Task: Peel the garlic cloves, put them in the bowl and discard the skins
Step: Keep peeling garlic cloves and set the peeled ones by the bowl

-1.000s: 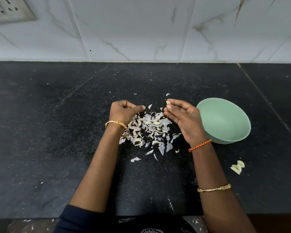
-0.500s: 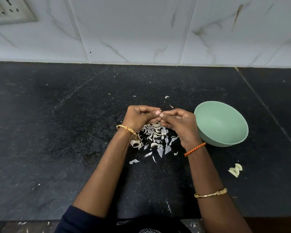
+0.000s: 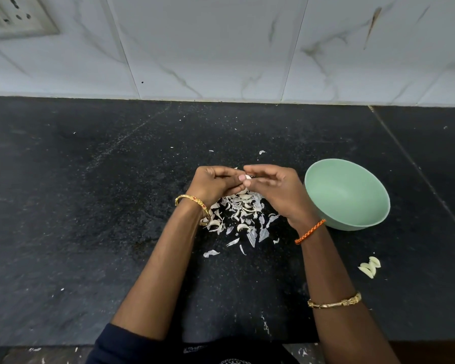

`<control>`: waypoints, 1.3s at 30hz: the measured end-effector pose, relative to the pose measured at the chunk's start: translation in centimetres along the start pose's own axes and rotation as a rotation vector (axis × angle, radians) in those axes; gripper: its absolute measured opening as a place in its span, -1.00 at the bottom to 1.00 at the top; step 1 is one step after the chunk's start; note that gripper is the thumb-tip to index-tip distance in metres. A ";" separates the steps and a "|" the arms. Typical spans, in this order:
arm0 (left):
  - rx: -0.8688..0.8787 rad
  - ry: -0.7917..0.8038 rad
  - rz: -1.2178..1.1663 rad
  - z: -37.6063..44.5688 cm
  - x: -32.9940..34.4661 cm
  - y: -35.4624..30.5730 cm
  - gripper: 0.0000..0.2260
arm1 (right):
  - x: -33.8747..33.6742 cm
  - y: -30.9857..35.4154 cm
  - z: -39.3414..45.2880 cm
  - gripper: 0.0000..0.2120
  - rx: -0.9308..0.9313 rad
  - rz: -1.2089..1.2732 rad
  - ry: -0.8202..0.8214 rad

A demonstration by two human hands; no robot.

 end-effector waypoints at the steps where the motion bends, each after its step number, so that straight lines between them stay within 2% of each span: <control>1: 0.005 -0.005 0.020 0.0 0.0 -0.1 -0.93 | 0.2 0.1 0.0 -0.80 -0.032 -0.044 -0.004; 3: -0.006 0.004 0.014 -0.1 -0.2 -0.1 -0.92 | 0.4 0.0 0.1 -0.82 -0.048 -0.049 -0.073; 7: -0.049 0.056 -0.032 -0.3 -0.6 -0.1 -0.89 | 0.5 -0.5 0.0 -0.85 0.044 0.190 -0.128; 12: -0.027 -0.014 0.202 -0.4 -0.7 -0.2 -0.97 | 0.5 -1.3 -0.2 -0.84 0.115 0.298 -0.131; 15: 0.061 -0.085 0.338 -0.1 -0.5 -0.5 -0.99 | 0.6 -1.5 0.0 -0.84 0.128 0.294 -0.137; 21: 0.351 -0.165 0.739 0.2 0.4 -0.5 -0.96 | 0.6 -1.5 0.3 -0.89 0.157 0.265 -0.157; 27: 0.537 -0.211 0.986 0.0 1.4 -0.2 -0.94 | 0.4 -1.5 0.4 -0.85 0.128 0.108 -0.160; 36: 0.573 -0.253 1.076 -0.2 1.6 -0.3 -0.88 | 0.3 -1.7 0.4 -0.85 0.090 0.063 -0.139; 39: 0.511 -0.309 1.044 -0.3 1.0 -0.5 -0.92 | 0.1 -1.8 0.3 -0.86 0.068 0.082 -0.091</control>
Point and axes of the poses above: each hand's wrist, its own z-axis towards the middle knuckle, its own x-axis out of the palm, y = z × x, the point moved 3 cm from there along z, towards the middle knuckle, and after that the axes turned 3 degrees about z, right-handed, at the moved point
